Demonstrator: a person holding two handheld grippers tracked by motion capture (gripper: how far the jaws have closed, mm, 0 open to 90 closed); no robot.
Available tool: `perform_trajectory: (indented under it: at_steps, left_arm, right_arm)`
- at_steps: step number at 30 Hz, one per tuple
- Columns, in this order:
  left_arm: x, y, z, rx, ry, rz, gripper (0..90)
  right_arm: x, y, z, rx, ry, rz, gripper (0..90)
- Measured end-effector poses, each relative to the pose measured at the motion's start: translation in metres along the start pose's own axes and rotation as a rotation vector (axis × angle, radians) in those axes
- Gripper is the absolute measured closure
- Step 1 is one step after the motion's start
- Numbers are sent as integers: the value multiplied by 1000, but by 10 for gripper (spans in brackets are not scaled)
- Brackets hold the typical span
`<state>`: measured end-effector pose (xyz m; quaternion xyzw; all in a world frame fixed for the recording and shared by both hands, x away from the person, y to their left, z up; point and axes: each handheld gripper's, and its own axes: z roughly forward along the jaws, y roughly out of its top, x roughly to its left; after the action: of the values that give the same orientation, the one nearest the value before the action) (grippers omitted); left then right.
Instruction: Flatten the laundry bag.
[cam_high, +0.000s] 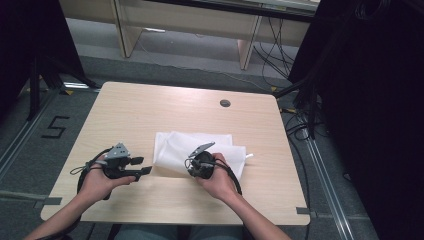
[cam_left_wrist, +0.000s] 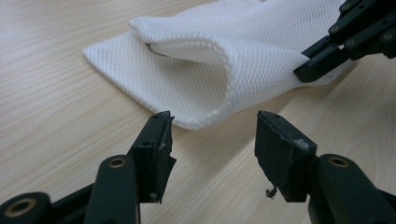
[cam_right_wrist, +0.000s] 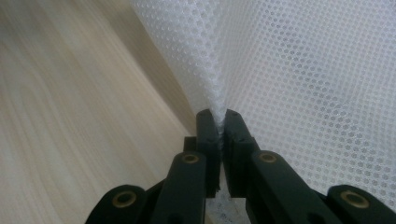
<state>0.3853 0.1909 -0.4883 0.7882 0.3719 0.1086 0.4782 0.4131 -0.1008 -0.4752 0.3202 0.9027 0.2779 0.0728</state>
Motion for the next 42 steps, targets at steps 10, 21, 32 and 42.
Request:
perform_trajectory:
  at_steps: [10,21,32,42]
  left_arm:
    - [-2,1,0,-16,-22,-3,468]
    - [-5,0,3,-4,-52,12,469]
    - [-7,1,10,12,-27,19,474]
    - [-16,3,13,6,-38,16,473]
  right_arm:
    - [14,3,3,9,43,-23,869]
    - [9,10,-23,-12,111,-22,571]
    - [-88,-21,-64,-55,-200,263,525]
    - [-118,-57,-63,-29,-117,494,466]
